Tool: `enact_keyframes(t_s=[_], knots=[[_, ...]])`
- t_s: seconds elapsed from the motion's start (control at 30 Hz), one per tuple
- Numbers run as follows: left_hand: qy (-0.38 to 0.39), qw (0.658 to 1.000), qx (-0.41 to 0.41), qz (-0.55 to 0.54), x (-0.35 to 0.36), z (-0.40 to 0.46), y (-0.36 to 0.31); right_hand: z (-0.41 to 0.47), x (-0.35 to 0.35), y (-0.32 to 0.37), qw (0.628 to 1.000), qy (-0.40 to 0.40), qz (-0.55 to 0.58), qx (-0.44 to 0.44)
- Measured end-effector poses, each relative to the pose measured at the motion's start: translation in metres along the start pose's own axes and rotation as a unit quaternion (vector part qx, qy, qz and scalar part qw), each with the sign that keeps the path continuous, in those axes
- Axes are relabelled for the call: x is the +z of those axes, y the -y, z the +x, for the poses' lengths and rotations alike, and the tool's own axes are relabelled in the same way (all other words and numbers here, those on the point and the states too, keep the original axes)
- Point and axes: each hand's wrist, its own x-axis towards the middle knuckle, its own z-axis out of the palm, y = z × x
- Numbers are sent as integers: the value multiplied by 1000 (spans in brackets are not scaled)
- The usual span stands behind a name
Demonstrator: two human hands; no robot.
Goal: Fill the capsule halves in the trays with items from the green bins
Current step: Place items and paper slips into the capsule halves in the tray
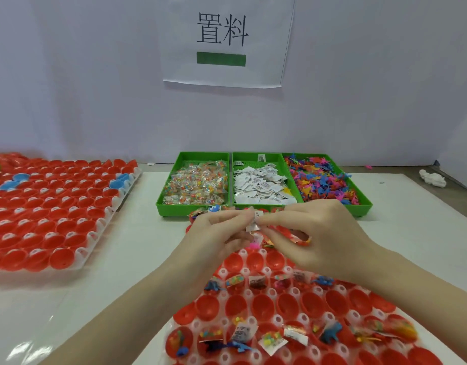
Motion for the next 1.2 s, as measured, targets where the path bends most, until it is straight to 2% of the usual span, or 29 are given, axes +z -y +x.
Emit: enact_keyframes(t_s=[0.13,0.23,0.3,0.4,0.47,0.53,0.6,0.67,0.73,0.8,0.93,1.0,1.2], knots=[[-21,1000,-5,-9,4,-5,2,-6,-8,3,995,34,73,59],[-3,998,23,66,5,-10,3,-12,-12,4,980,48,163,101],[-5,994,37,105,5,-14,5,-9,-15,7,929,47,313,190],[-18,992,39,118,9,-19,4,-2,-18,9,813,27,485,320],[-16,992,42,115,12,-23,3,-4,-20,13,759,8,564,327],[-3,992,47,117,17,-28,3,-10,-25,19,733,-15,605,310],[2,993,47,112,23,-34,3,-13,-25,19,731,-39,608,307],[3,994,46,100,29,-40,5,-10,-18,16,747,-48,574,331],[3,995,50,86,35,-47,7,-9,-13,19,760,-42,541,357],[10,997,53,57,40,-52,8,-13,-11,26,771,-27,537,341],[45,998,51,-16,46,-60,8,-25,-16,41,757,-35,559,338],[55,997,42,-38,46,-63,7,-25,-18,44,762,-32,546,348],[44,997,58,41,35,-68,8,-30,-18,56,785,-26,510,351]])
